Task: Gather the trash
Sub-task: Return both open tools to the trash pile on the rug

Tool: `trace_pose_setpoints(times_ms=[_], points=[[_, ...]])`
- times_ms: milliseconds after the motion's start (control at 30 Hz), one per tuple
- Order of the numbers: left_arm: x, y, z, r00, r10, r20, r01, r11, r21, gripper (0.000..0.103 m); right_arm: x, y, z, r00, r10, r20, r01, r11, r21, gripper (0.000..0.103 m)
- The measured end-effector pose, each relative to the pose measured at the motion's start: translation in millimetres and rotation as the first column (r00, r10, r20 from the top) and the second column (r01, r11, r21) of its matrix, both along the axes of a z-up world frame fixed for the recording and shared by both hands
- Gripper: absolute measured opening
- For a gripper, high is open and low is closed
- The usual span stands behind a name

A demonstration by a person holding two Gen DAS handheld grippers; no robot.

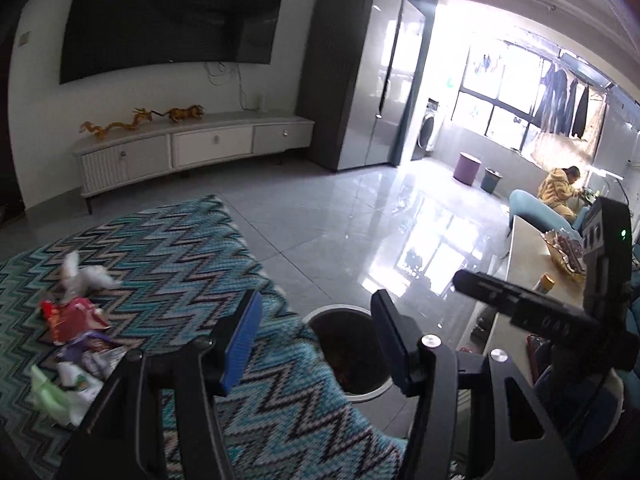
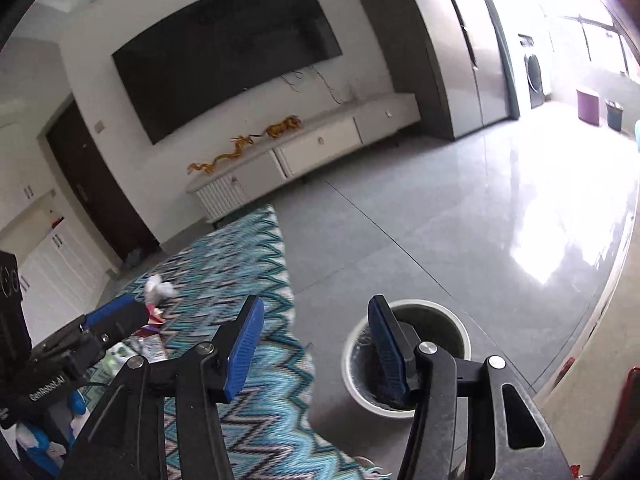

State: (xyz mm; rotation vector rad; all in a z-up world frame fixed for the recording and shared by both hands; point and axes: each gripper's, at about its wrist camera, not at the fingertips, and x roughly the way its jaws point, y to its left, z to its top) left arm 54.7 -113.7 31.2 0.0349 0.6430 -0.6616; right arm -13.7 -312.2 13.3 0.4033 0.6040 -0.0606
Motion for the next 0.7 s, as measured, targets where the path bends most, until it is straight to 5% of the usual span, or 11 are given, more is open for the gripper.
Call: trace_pose_setpoints(times_ms=[300,500,700], points=[[-15,104,3,0.983,0.175,0.049,-0.174,0.984,-0.030,0.055,-14,60,33,0.995,0.081,0.052,-0.078,0.995,-0.057,0.052],[-8,185,-14,0.944,0.327,0.032,-0.326,0.945,-0.028,0.055,-11,100,45,0.986,0.154,0.061,-0.149,0.985,-0.092,0.052],[11,244,-40,0.896,0.442,-0.034,-0.443,0.896,-0.027,0.055,14,130,24,0.975,0.224,0.003,-0.223,0.971,-0.081,0.052]])
